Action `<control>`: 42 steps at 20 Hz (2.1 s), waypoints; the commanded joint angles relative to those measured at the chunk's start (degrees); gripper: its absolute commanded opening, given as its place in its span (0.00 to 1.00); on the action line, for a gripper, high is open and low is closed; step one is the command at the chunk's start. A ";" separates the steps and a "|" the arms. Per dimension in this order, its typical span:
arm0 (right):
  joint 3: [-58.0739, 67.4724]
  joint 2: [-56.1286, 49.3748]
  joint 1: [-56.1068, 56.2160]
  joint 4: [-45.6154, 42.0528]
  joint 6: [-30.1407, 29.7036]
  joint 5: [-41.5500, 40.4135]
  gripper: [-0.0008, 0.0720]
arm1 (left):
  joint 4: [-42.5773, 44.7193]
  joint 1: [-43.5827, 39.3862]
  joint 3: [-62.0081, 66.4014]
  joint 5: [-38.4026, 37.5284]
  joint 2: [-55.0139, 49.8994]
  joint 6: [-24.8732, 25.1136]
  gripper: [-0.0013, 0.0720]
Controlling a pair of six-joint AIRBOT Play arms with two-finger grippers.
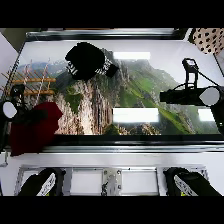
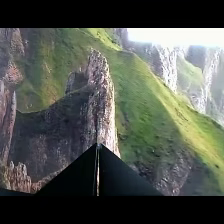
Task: Fold the clothes and pants, and hang the long-sleeved shirts on hangers.
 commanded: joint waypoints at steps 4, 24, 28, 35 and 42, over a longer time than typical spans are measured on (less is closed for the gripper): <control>-0.02 -0.02 0.04 0.31 0.02 0.00 0.05 | -6.73 -27.85 11.69 2.23 15.76 -10.27 0.04; 6.60 11.91 -17.68 -4.74 0.00 -0.55 0.05 | -6.67 -53.88 47.65 14.03 -27.02 -4.37 0.04; 6.58 12.24 -18.67 -4.74 -0.02 0.61 0.05 | -6.71 -45.13 48.09 1.75 -31.87 -3.61 0.04; 6.49 12.24 -18.64 -4.52 0.00 0.72 0.05 | -7.04 -26.16 26.88 -0.59 -26.58 -2.71 0.84; 6.38 11.87 -18.51 -3.43 -0.02 1.14 0.05 | -2.49 -25.49 25.35 0.20 -28.41 -0.83 1.00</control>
